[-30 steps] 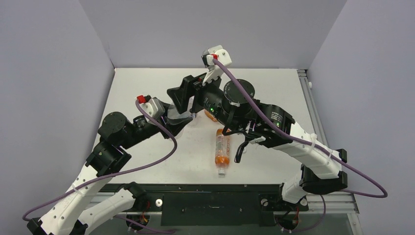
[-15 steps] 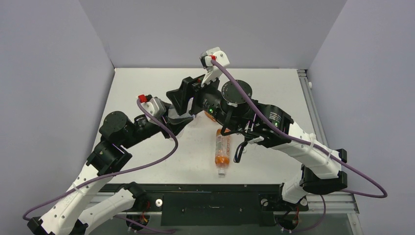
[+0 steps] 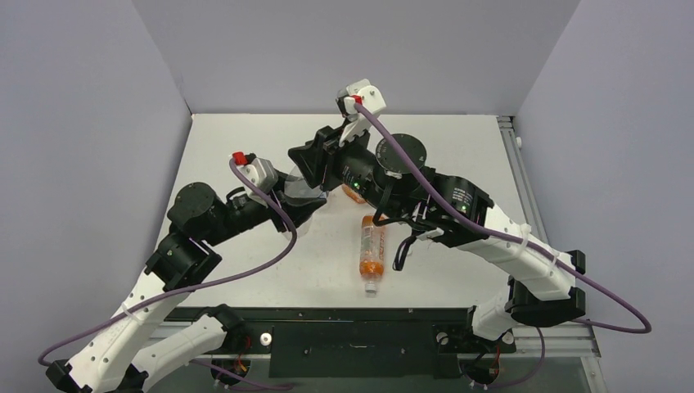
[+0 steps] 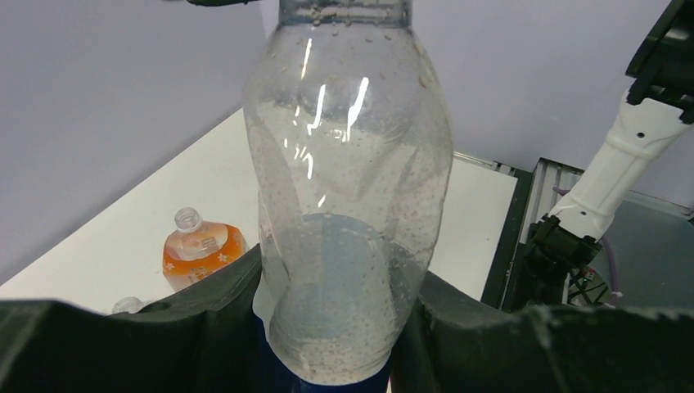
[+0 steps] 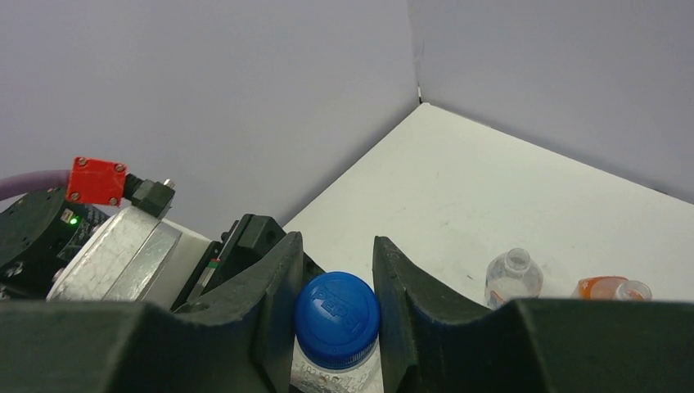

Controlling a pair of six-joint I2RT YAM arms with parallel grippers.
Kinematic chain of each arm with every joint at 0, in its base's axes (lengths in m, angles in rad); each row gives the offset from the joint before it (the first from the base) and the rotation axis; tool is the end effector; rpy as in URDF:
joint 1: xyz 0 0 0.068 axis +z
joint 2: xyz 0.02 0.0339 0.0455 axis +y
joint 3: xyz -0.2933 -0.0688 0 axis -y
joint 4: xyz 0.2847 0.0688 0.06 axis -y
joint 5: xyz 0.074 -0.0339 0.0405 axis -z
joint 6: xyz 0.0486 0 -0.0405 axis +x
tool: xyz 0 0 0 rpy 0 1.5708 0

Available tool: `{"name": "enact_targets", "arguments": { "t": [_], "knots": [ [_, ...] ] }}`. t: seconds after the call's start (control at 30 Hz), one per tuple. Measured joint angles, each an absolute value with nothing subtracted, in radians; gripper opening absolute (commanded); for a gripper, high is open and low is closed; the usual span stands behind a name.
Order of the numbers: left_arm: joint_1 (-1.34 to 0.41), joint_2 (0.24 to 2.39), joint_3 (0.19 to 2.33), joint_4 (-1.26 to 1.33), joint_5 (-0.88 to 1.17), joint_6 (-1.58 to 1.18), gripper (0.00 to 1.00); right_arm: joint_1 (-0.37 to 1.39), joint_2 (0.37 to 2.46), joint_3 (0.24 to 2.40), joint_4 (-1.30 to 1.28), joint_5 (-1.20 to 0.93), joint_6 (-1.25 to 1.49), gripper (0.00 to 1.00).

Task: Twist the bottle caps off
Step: Unscrew the bottle cap from the plastic bottle.

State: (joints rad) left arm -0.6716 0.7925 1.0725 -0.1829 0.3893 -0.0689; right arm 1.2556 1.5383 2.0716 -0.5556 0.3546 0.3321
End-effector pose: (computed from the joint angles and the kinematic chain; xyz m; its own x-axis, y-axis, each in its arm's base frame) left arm 0.1369 -0.1324 0.4702 0.0157 -0.0939 -0.9955 0.8746 0.4839 -0.0318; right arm 0.1229 0.3225 0.6004 -0.2621 0.1823 -0.9476 -0.7389 0.5937 0.3186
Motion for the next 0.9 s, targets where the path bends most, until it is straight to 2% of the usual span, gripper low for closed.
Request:
{"name": "enact_targets", "arguments": {
  "t": [0.13, 0.57, 0.73, 0.8, 0.83, 0.87, 0.9],
  "knots": [
    [-0.673, 0.801, 1.084, -0.174, 0.444, -0.12, 0.0, 1.229, 1.505, 2.041, -0.532, 0.253, 0.297, 0.0],
    [-0.675, 0.858, 1.193, -0.101, 0.867, -0.376, 0.0, 1.059, 1.396, 1.974, -0.4, -0.571, 0.299, 0.0],
    [-0.675, 0.859, 1.198, -0.091, 0.953, -0.422, 0.0, 1.039, 1.387, 1.946, -0.348, -0.714, 0.314, 0.0],
    [-0.675, 0.861, 1.198, -0.091, 0.969, -0.431, 0.0, 1.034, 1.382, 1.938, -0.346, -0.726, 0.315, 0.25],
    [-0.675, 0.862, 1.198, -0.091, 0.971, -0.433, 0.0, 1.033, 1.38, 1.937, -0.348, -0.72, 0.314, 0.46],
    [-0.675, 0.863, 1.198, -0.091, 0.97, -0.433, 0.0, 1.032, 1.378, 1.937, -0.354, -0.706, 0.312, 0.56],
    [-0.675, 0.864, 1.198, -0.091, 0.968, -0.43, 0.01, 1.033, 1.375, 1.935, -0.36, -0.677, 0.308, 0.7]
  ]
}}
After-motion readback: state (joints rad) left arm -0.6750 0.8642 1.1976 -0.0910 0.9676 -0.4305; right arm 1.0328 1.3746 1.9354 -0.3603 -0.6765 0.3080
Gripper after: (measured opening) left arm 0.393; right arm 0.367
